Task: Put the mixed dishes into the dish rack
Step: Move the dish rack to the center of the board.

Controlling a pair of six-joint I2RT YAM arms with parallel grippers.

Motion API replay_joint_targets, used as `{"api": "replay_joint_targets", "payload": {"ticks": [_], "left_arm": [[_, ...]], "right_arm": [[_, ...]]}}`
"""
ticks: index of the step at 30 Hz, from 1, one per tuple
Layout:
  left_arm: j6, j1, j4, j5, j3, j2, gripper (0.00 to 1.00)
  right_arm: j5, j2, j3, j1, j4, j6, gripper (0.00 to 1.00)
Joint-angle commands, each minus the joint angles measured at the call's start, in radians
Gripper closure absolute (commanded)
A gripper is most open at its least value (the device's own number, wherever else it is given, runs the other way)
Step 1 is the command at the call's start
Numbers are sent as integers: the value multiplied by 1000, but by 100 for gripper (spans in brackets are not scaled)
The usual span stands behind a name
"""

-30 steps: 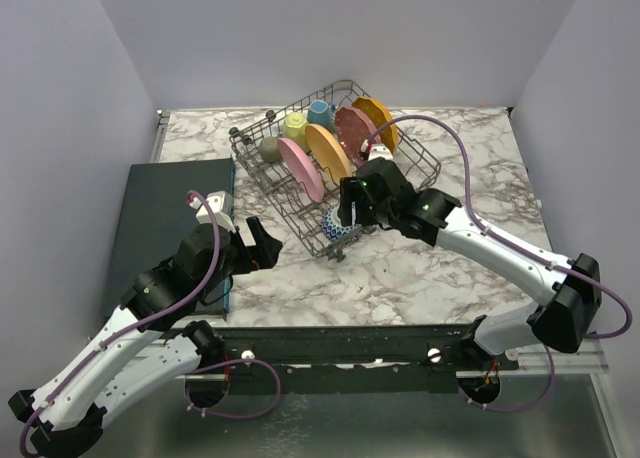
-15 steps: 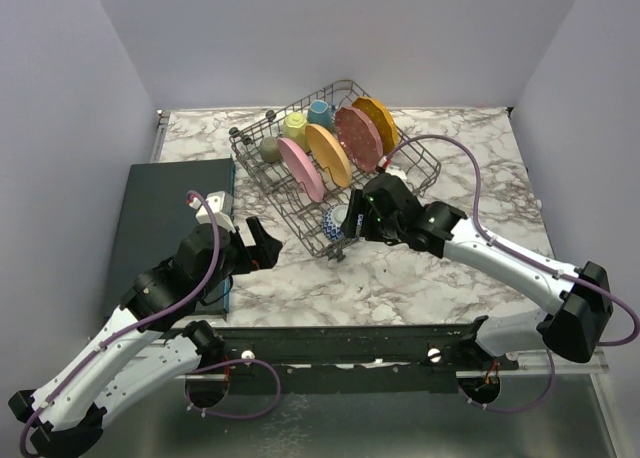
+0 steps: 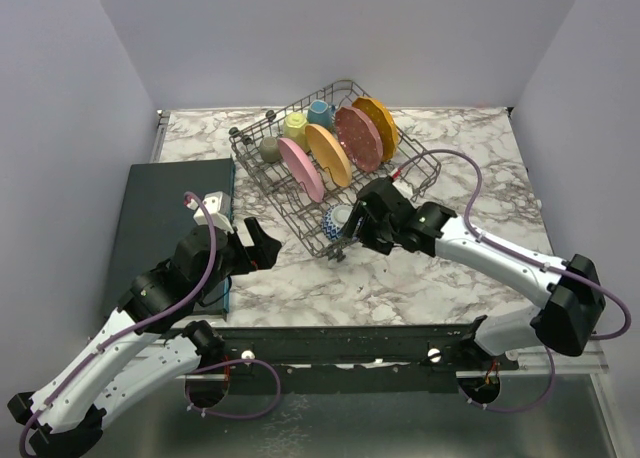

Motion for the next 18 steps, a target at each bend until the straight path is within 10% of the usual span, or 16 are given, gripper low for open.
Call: {"api": "replay_joint_targets", "payload": {"ticks": [1, 18], "left_arm": [[9, 6, 16, -12, -10, -12, 1], [9, 6, 14, -12, -11, -16, 1]], "right_arm": [[-7, 61, 26, 3, -65, 126, 32], [46, 152, 52, 3, -40, 227, 43]]}}
